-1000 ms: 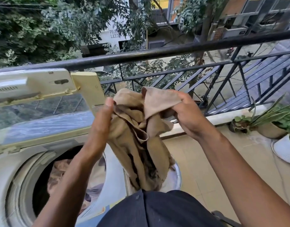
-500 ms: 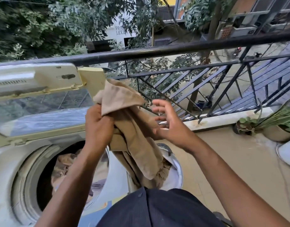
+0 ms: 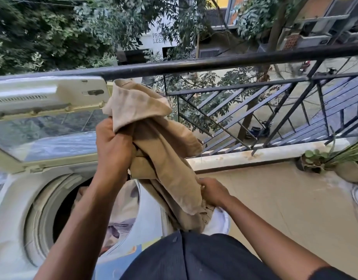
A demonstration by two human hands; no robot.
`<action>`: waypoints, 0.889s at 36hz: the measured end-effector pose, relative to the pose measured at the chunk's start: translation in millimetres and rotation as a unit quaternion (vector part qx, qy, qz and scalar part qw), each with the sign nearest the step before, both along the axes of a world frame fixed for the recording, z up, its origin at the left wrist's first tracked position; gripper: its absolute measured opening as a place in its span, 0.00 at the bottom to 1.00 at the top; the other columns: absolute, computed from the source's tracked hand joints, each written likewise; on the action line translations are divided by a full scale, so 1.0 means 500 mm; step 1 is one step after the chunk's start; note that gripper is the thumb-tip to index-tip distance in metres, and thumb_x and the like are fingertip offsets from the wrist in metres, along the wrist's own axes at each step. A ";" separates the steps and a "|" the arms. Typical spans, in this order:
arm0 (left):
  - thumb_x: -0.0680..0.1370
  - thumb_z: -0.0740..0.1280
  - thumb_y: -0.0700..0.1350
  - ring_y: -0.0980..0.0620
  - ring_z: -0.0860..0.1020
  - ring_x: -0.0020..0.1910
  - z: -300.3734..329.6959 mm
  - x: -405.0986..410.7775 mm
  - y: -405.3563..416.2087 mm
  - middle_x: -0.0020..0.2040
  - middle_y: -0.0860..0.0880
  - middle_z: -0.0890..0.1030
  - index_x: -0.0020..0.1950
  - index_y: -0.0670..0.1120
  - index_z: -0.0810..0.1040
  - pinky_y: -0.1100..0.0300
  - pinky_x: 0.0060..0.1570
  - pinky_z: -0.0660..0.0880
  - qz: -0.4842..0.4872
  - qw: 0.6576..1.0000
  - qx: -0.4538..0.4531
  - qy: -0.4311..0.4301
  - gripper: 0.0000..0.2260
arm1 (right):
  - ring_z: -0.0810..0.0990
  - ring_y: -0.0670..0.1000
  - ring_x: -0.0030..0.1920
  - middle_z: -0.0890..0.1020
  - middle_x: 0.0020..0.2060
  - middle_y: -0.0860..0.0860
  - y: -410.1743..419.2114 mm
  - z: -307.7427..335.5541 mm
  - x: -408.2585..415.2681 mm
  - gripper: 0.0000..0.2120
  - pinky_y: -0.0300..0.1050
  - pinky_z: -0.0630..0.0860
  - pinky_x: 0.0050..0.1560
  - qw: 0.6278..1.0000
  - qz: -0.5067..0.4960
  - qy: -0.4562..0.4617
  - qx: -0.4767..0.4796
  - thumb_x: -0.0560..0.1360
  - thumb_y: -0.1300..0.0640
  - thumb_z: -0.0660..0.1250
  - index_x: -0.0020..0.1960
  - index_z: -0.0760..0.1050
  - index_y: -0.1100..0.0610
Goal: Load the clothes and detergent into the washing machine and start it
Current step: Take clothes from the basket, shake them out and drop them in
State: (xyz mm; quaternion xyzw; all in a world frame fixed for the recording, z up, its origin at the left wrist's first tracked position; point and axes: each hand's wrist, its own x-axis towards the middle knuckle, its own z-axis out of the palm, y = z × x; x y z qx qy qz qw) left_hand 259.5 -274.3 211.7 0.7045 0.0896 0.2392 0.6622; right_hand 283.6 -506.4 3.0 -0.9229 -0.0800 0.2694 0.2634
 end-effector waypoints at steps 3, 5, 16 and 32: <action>0.79 0.66 0.46 0.55 0.74 0.40 -0.017 -0.007 0.004 0.37 0.53 0.80 0.38 0.47 0.82 0.58 0.38 0.72 0.003 0.999 0.029 0.013 0.10 | 0.83 0.56 0.46 0.85 0.41 0.50 -0.014 0.033 0.030 0.18 0.56 0.81 0.48 0.989 -0.096 -0.004 0.110 0.69 0.43 0.55 0.41 0.81 0.50; 0.78 0.65 0.44 0.54 0.73 0.40 -0.032 -0.008 0.006 0.38 0.49 0.79 0.41 0.39 0.81 0.56 0.38 0.70 0.003 0.998 0.055 0.025 0.11 | 0.84 0.58 0.45 0.85 0.42 0.60 -0.019 0.092 0.046 0.20 0.57 0.80 0.48 0.970 -0.169 -0.002 0.177 0.70 0.48 0.57 0.44 0.82 0.59; 0.70 0.68 0.66 0.59 0.84 0.51 -0.050 -0.021 -0.033 0.50 0.60 0.86 0.59 0.55 0.81 0.51 0.52 0.83 -0.059 0.973 0.172 0.146 0.23 | 0.80 0.60 0.59 0.84 0.56 0.62 -0.030 0.424 0.057 0.15 0.58 0.74 0.67 0.745 -0.152 0.015 0.650 0.81 0.60 0.60 0.60 0.81 0.65; 0.71 0.63 0.40 0.56 0.75 0.42 -0.067 0.005 -0.033 0.39 0.54 0.80 0.42 0.40 0.81 0.50 0.39 0.74 -0.061 0.991 0.109 0.045 0.08 | 0.84 0.48 0.53 0.86 0.51 0.52 0.013 0.396 0.029 0.25 0.43 0.79 0.55 0.857 -0.038 -0.134 0.497 0.71 0.82 0.60 0.59 0.81 0.60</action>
